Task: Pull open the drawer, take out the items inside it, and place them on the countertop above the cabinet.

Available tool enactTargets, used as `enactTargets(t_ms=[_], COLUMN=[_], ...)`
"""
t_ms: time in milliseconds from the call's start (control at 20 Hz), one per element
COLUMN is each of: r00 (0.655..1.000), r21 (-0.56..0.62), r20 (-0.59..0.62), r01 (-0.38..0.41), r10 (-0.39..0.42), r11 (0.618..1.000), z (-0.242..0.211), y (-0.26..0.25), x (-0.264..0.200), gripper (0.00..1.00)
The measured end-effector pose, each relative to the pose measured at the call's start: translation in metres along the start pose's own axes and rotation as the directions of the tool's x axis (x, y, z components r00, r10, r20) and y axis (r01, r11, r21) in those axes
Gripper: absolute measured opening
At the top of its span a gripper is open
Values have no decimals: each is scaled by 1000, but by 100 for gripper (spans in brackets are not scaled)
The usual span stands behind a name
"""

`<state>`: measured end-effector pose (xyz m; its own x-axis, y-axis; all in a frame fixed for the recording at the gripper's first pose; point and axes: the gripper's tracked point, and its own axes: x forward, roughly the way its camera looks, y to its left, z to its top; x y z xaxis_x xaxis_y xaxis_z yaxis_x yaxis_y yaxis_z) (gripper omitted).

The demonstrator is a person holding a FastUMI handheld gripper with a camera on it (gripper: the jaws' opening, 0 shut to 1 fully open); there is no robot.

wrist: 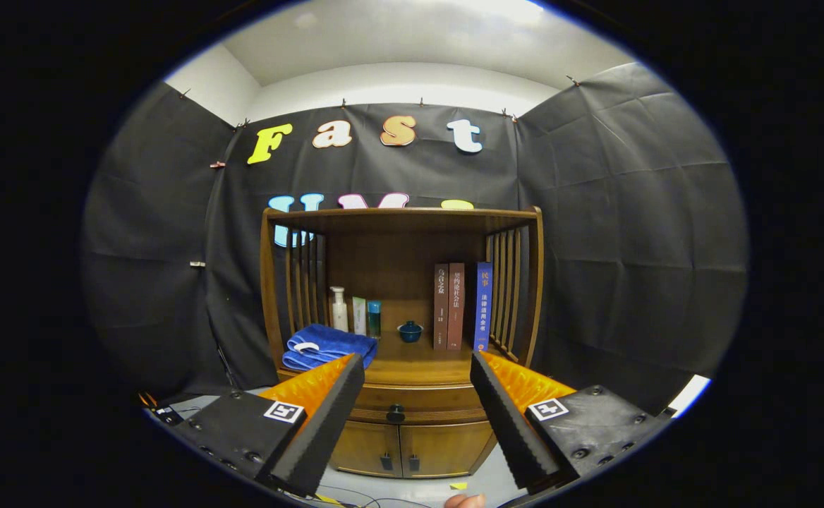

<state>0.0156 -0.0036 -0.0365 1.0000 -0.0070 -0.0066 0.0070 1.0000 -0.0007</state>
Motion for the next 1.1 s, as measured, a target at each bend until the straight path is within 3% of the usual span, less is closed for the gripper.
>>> enactTargets(t_ms=[750,1100], r00=[999,990], r21=[11,47], r20=[-38,-145], r01=[-6,9], r10=[6,-2], r11=[1000,999], z=[-145,-230], y=[18,21], x=[101,167], gripper=[99,100])
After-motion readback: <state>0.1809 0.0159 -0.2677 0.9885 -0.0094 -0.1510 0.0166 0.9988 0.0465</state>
